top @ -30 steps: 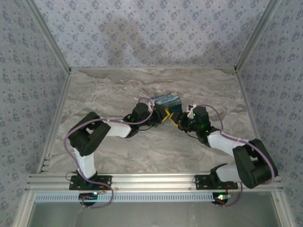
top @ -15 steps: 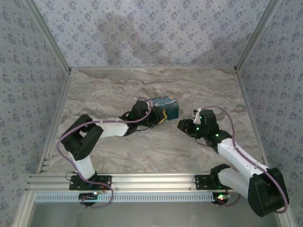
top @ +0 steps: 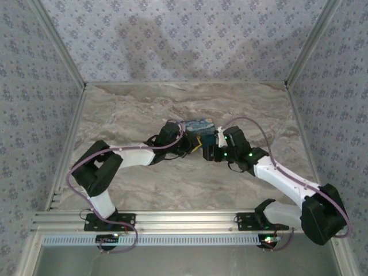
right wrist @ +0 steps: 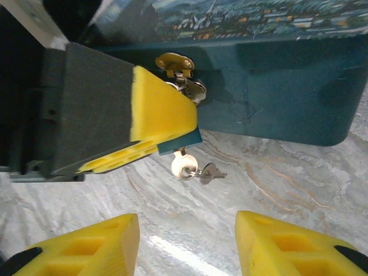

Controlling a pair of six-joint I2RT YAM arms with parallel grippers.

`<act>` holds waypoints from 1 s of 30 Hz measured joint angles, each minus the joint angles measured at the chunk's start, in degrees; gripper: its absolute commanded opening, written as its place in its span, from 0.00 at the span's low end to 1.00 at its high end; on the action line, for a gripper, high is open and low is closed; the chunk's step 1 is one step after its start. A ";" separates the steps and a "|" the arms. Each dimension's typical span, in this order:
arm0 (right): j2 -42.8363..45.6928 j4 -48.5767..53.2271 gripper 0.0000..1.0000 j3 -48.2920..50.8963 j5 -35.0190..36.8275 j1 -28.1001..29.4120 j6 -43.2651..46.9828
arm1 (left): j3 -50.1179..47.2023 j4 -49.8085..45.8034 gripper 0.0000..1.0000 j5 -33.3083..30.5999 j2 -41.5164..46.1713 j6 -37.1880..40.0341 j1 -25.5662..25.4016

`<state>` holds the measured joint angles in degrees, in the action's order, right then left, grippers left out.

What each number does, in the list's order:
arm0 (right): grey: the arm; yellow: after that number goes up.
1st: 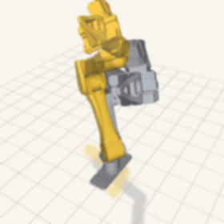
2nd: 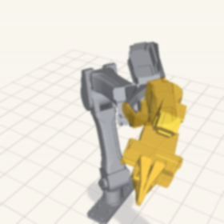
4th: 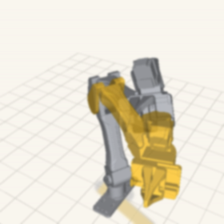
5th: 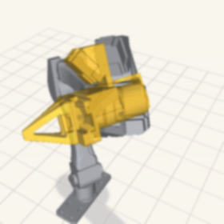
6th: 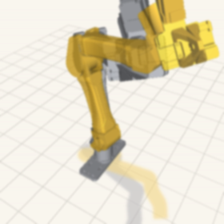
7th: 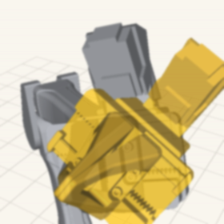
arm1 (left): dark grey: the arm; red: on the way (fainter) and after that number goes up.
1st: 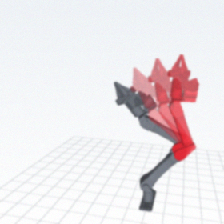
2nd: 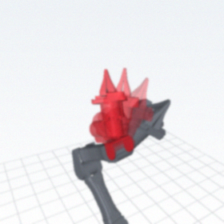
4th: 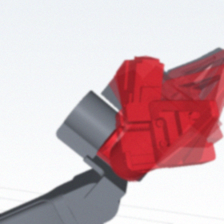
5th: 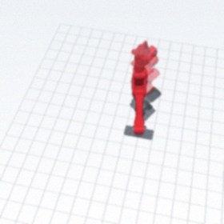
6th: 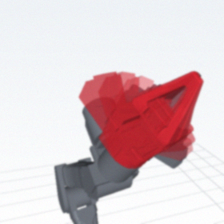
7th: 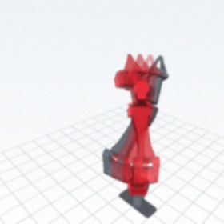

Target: Unlock a padlock with a key

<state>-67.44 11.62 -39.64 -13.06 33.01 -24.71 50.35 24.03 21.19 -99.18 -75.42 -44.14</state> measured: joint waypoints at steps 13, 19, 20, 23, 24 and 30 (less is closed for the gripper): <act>-7.93 -1.16 0.47 -4.39 2.54 1.49 6.73 | 0.02 -0.37 0.00 1.55 0.83 0.44 0.63; -10.62 -1.36 0.43 -6.67 2.82 1.84 7.89 | 0.15 -0.44 0.00 1.64 0.83 0.61 0.94; -10.93 -1.51 0.42 -6.82 2.84 1.97 8.02 | 0.17 -0.46 0.00 1.73 0.83 0.61 1.03; -11.72 -1.53 0.41 -7.15 2.82 2.19 8.31 | 0.20 -0.50 0.00 1.84 0.83 0.61 1.03; -11.91 -1.53 0.40 -7.23 2.84 2.29 8.46 | 0.20 -0.55 0.00 1.95 0.83 0.61 1.03; -12.79 -1.36 0.23 -8.09 2.84 2.71 9.84 | 0.26 -0.74 0.00 1.97 0.83 0.63 1.20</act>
<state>-80.23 10.26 -47.72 -10.22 35.73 -14.87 50.61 23.29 23.16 -98.35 -74.78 -42.94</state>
